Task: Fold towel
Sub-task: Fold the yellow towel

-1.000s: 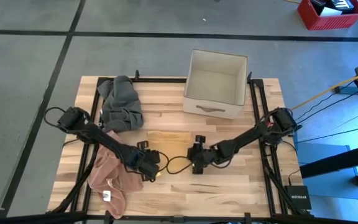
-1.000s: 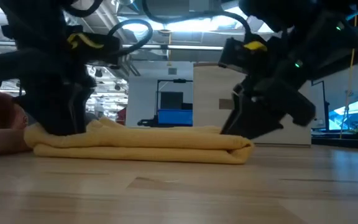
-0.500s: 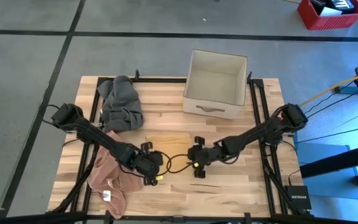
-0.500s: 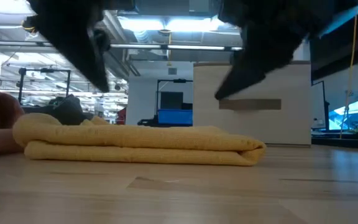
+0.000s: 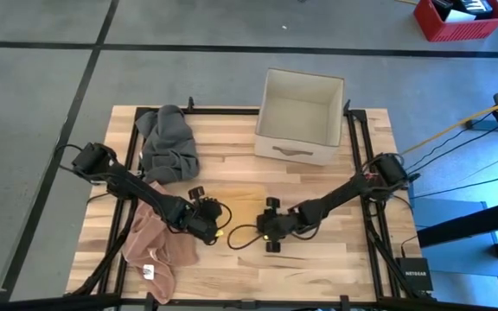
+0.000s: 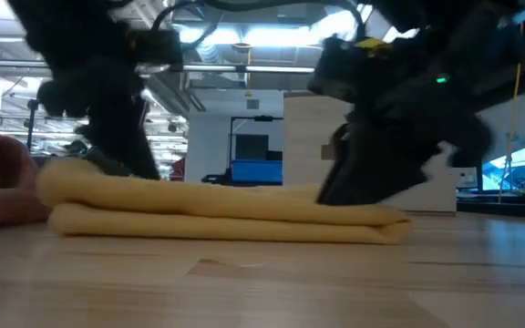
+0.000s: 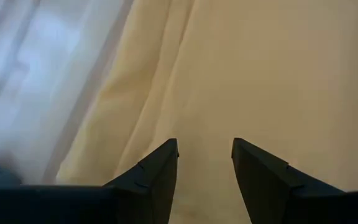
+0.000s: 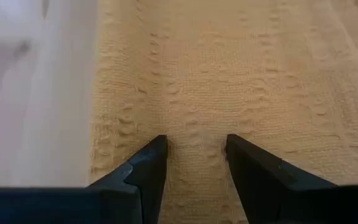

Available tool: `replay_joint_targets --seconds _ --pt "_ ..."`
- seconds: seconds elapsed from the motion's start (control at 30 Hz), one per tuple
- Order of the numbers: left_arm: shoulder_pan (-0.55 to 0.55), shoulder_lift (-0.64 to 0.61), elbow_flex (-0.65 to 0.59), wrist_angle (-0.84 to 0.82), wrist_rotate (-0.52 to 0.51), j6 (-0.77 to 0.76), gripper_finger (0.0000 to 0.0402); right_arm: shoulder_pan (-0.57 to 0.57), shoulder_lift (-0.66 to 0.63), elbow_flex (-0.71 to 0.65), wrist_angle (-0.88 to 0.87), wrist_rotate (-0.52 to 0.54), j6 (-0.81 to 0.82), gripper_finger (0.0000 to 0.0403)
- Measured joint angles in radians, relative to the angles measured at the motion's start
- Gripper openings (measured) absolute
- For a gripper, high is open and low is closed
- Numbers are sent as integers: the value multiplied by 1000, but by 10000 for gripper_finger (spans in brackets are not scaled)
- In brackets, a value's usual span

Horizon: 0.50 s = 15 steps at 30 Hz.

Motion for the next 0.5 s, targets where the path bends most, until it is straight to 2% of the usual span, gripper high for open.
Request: replay_joint_targets --seconds 0.3,0.5 --pt "4 0 -31 52 0 -32 148 96 -145 -3 -510 -22 100 172" --pt "4 0 -30 101 -1 3 148 179 -242 -5 -840 -202 333 172"
